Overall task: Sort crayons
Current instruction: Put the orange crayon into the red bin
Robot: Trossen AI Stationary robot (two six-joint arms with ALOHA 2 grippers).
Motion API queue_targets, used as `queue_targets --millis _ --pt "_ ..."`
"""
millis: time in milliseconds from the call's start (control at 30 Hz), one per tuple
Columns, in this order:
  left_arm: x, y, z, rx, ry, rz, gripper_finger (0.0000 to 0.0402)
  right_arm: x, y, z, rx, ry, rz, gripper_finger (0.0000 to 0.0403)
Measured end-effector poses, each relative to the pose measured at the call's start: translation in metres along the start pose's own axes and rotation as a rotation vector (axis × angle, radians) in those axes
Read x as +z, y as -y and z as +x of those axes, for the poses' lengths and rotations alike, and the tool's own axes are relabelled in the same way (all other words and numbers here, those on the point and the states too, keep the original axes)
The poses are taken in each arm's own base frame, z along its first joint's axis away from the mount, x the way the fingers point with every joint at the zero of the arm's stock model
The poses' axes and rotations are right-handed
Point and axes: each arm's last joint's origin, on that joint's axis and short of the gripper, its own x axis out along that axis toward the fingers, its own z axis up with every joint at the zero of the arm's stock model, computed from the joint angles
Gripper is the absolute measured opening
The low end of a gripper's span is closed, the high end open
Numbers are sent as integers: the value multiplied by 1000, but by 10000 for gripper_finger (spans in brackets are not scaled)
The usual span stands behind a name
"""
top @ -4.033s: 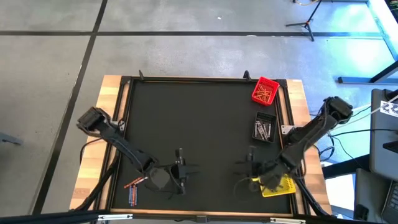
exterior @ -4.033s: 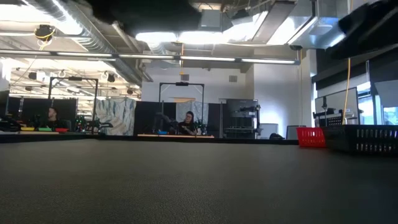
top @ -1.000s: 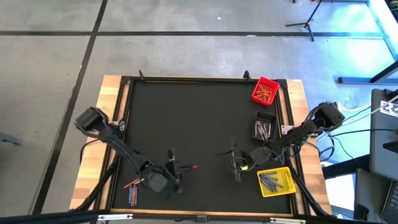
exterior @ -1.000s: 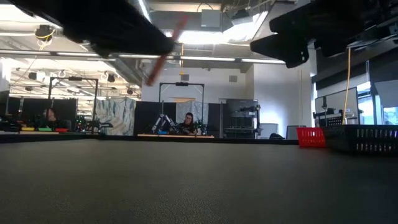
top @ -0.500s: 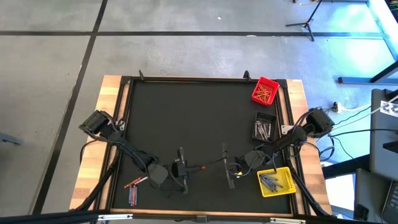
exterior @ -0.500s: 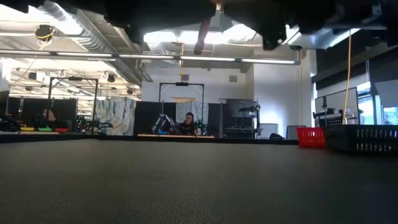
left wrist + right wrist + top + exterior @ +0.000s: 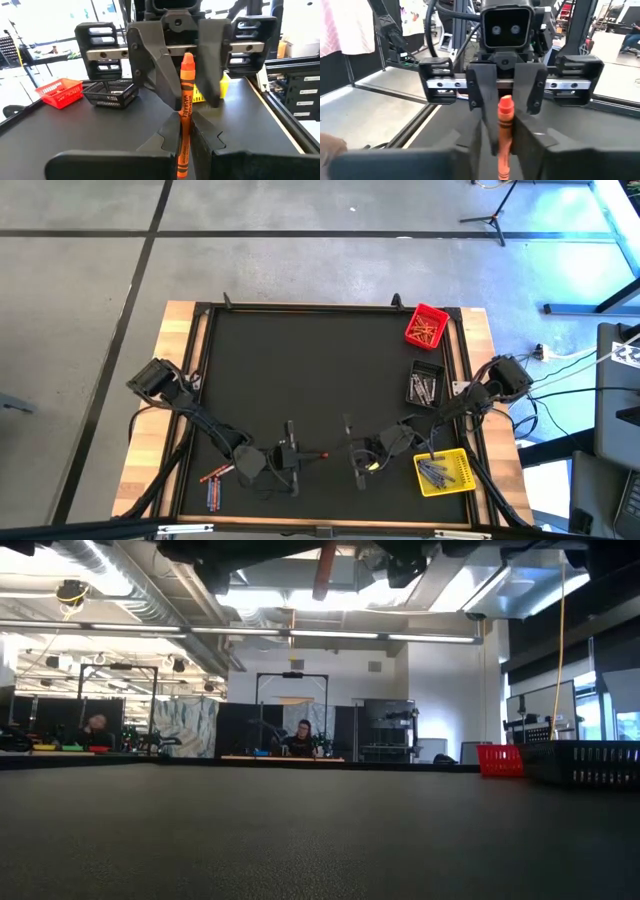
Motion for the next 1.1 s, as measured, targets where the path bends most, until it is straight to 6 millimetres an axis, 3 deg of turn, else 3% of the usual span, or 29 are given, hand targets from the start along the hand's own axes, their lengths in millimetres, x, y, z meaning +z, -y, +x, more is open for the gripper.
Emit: queue_targets --millis 200,467,600,867,1100 --pt "0 -1 1 -3 -1 0 14 0 4 1 -25 -9 -4 13" --pt "-1 0 1 -5 -6 -19 16 -2 6 2 -25 -28 -25 21" --pt "-1 -2 1 29 -6 -21 41 1 9 -2 -89 -80 -71 11" --pt "-3 -2 0 62 -32 -30 118 20 24 -32 -300 -285 -147 28" --pt "-7 -1 0 24 -62 2 129 40 62 -76 -541 -476 -173 15"
